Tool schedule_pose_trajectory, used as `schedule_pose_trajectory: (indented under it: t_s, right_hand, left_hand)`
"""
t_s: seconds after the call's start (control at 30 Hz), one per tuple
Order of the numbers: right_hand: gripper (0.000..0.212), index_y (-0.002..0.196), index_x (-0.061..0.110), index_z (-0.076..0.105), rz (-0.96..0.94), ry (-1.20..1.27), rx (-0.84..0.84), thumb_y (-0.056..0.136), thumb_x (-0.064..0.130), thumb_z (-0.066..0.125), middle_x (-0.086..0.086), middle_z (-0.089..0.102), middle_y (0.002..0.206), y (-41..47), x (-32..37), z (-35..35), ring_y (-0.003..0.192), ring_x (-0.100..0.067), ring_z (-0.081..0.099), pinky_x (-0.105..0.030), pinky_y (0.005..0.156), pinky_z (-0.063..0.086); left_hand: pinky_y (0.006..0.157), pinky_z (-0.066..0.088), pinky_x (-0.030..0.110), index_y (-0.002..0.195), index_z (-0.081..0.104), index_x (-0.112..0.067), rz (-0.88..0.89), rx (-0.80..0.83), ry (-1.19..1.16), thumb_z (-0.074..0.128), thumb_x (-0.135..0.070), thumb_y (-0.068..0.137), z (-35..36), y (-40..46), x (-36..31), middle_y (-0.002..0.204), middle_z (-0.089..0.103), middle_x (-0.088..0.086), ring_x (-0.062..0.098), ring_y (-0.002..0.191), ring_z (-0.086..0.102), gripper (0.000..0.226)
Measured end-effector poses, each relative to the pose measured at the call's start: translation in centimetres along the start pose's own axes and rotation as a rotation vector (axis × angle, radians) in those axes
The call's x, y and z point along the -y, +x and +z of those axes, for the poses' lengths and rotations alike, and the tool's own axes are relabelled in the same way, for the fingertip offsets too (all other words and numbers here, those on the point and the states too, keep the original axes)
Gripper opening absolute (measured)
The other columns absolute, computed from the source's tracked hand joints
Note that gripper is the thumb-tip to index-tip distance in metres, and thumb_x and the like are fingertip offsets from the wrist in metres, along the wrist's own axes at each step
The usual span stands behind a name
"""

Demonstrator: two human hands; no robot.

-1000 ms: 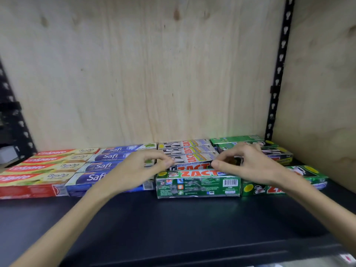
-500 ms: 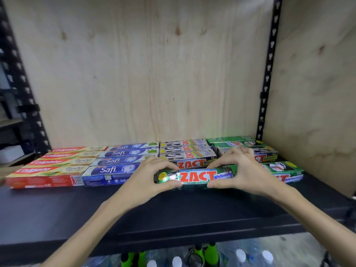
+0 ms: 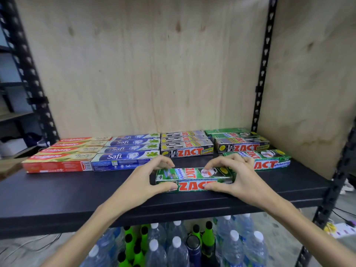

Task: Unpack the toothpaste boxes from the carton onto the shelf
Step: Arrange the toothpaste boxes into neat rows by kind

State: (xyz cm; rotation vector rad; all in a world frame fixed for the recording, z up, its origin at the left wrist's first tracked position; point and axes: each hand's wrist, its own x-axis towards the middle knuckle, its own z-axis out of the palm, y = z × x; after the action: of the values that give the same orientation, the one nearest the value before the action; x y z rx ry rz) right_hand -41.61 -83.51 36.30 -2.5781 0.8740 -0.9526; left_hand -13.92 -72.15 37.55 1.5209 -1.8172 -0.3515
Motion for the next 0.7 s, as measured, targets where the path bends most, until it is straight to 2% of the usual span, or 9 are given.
schedule_pose_trajectory:
  t_s: [0.07, 0.17, 0.3, 0.37, 0.43, 0.5, 0.57, 0.63, 0.7]
  right_hand:
    - [0.052, 0.113, 0.049, 0.060, 0.003, 0.031, -0.012, 0.068, 0.070, 0.075, 0.030, 0.056, 0.118, -0.6, 0.3, -0.2, 0.122, 0.000, 0.041, -0.016, 0.100, 0.017]
    - [0.055, 0.117, 0.051, 0.057, 0.016, 0.055, -0.004, 0.068, 0.066, 0.078, 0.042, 0.050, 0.120, -1.1, 0.7, -0.4, 0.122, 0.006, 0.040, -0.019, 0.102, 0.020]
    - [0.063, 0.128, 0.052, 0.051, 0.028, 0.079, 0.026, 0.072, 0.068, 0.074, 0.036, 0.060, 0.118, -0.9, 0.3, -0.7, 0.126, 0.004, 0.040, -0.028, 0.104, 0.019]
    - [0.056, 0.128, 0.052, 0.051, 0.064, 0.107, -0.015, 0.077, 0.068, 0.069, 0.034, 0.063, 0.117, -0.5, -0.4, -1.3, 0.126, 0.004, 0.041, -0.034, 0.106, 0.022]
    - [0.045, 0.125, 0.051, 0.055, 0.102, 0.096, -0.092, 0.083, 0.068, 0.061, 0.034, 0.065, 0.115, 0.1, -1.7, -2.1, 0.123, 0.004, 0.045, -0.040, 0.109, 0.025]
    - [0.040, 0.119, 0.050, 0.059, 0.152, 0.098, -0.168, 0.085, 0.070, 0.057, 0.034, 0.066, 0.112, 0.8, -3.4, -3.0, 0.122, 0.004, 0.046, -0.037, 0.109, 0.024]
    - [0.044, 0.118, 0.050, 0.060, 0.211, 0.031, -0.205, 0.082, 0.075, 0.054, 0.033, 0.066, 0.111, 1.5, -5.2, -3.9, 0.125, 0.002, 0.042, -0.032, 0.103, 0.021]
    - [0.055, 0.122, 0.050, 0.059, 0.262, -0.100, -0.207, 0.079, 0.083, 0.051, 0.029, 0.064, 0.117, 2.3, -7.4, -4.6, 0.126, -0.003, 0.038, -0.032, 0.096, 0.020]
    - [0.070, 0.129, 0.049, 0.054, 0.338, -0.219, -0.182, 0.074, 0.092, 0.044, 0.018, 0.062, 0.126, 3.2, -9.4, -5.4, 0.127, -0.011, 0.036, -0.032, 0.091, 0.018]
  left_hand:
    - [0.105, 0.043, 0.027, 0.118, 0.058, -0.036, -0.005, -0.012, -0.012, 0.084, -0.043, 0.078, 0.1, -0.6, 0.0, 0.123, 0.063, -0.023, -0.003, 0.122, 0.055, 0.048]
    - [0.105, 0.042, 0.025, 0.121, 0.058, -0.038, -0.001, -0.018, -0.011, 0.084, -0.047, 0.075, 0.2, -0.9, 0.0, 0.122, 0.064, -0.024, -0.003, 0.121, 0.056, 0.054]
    - [0.100, 0.047, 0.026, 0.124, 0.059, -0.039, 0.027, -0.002, -0.025, 0.081, -0.048, 0.076, -0.1, 0.0, -0.3, 0.116, 0.066, -0.019, 0.003, 0.116, 0.061, 0.054]
    - [0.098, 0.049, 0.031, 0.125, 0.059, -0.038, 0.047, -0.008, -0.043, 0.077, -0.050, 0.080, -0.1, 1.2, -0.5, 0.116, 0.067, -0.016, 0.007, 0.114, 0.062, 0.050]
    - [0.098, 0.049, 0.032, 0.125, 0.059, -0.039, 0.055, -0.015, -0.032, 0.072, -0.060, 0.082, 0.3, 3.0, -0.9, 0.116, 0.067, -0.019, 0.003, 0.112, 0.062, 0.050]
    - [0.096, 0.049, 0.029, 0.124, 0.058, -0.042, 0.051, -0.013, -0.001, 0.067, -0.068, 0.079, 1.2, 5.5, -1.5, 0.115, 0.066, -0.023, -0.004, 0.109, 0.060, 0.053]
    - [0.093, 0.048, 0.023, 0.124, 0.058, -0.043, 0.049, -0.011, 0.015, 0.067, -0.068, 0.079, 2.4, 8.2, -2.2, 0.114, 0.064, -0.025, -0.008, 0.107, 0.059, 0.053]
    - [0.090, 0.048, 0.018, 0.124, 0.059, -0.036, 0.060, -0.007, 0.024, 0.070, -0.064, 0.081, 3.6, 11.1, -2.8, 0.114, 0.065, -0.021, -0.007, 0.105, 0.060, 0.053]
    - [0.089, 0.048, 0.018, 0.123, 0.061, -0.030, 0.055, 0.008, 0.031, 0.074, -0.058, 0.081, 4.9, 14.0, -3.2, 0.113, 0.066, -0.016, -0.003, 0.104, 0.061, 0.052]
